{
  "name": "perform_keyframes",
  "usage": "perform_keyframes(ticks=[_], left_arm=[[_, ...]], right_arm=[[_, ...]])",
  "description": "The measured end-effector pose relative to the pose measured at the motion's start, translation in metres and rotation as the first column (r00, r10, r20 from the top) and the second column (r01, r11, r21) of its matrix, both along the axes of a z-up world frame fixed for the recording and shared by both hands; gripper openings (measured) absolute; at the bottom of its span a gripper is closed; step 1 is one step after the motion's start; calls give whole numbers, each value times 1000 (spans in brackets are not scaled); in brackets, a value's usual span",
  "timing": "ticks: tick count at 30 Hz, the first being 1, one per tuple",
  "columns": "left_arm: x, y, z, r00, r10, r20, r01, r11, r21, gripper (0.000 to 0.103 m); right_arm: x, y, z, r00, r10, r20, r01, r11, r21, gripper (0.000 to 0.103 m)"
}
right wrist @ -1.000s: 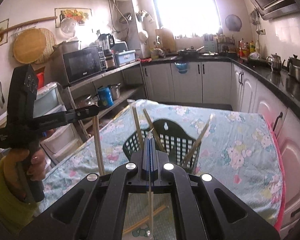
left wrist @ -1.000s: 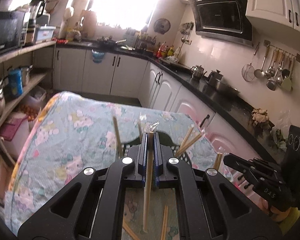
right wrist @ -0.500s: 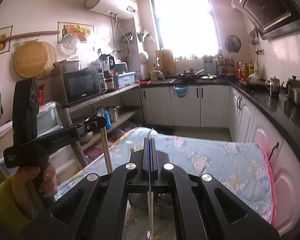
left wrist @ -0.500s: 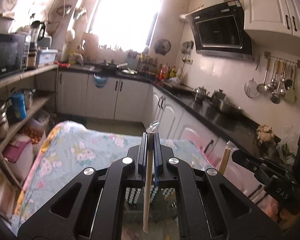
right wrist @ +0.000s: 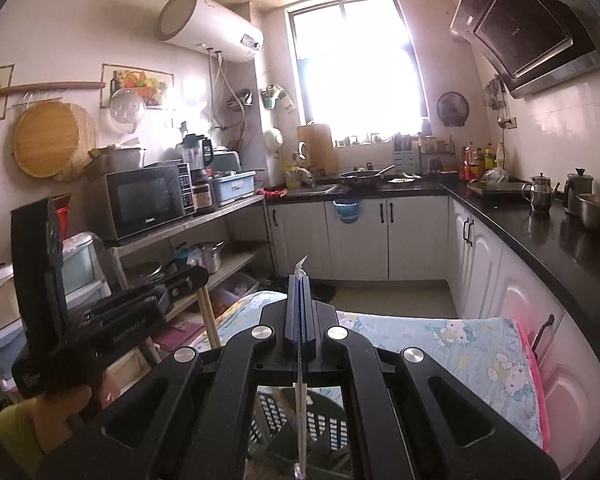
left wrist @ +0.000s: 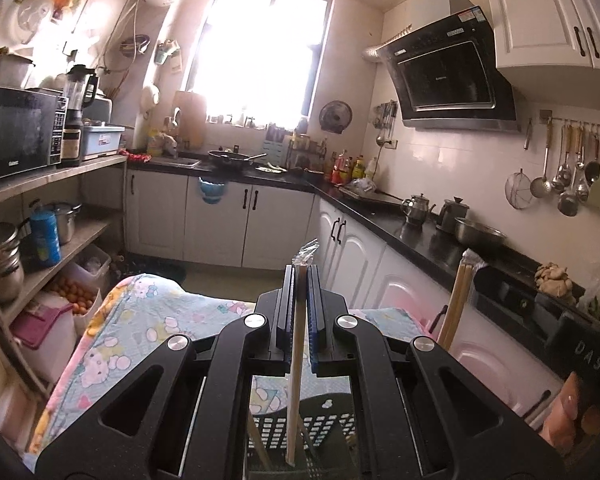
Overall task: Organize utensils
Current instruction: 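Lift the chopsticks with both tools and carry them over the green caddy, then lower the chopsticks into the caddy and open both tools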
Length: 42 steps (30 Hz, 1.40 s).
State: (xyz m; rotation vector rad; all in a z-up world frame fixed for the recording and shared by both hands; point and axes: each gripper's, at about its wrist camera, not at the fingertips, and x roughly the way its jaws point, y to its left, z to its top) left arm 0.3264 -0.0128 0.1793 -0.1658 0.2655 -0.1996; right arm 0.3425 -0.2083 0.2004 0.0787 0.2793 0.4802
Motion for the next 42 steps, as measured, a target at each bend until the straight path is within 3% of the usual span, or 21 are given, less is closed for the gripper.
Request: perform_keyframes(ticks=[6,22,29,42], left_arm=[[15,3,-25,1000,7,-21,-7,1000,-17,1],[32,4,-77,994,1,-107,-4,999,-34,1],[31,1,-89,992,-18,-127,14,999,-33,1],[24,7,-99,984,-29,-178,25,999,-27,3]], right_arm=[[18,3,-17,999,-46,14,46,999,-28,1],[50,2,-80,995,-78,-58,79,997,1,1],[51,4,-96,996,-66,-60,66,998,7,1],[37,-15,-120,983,-87,-162,84,996,-24,1]])
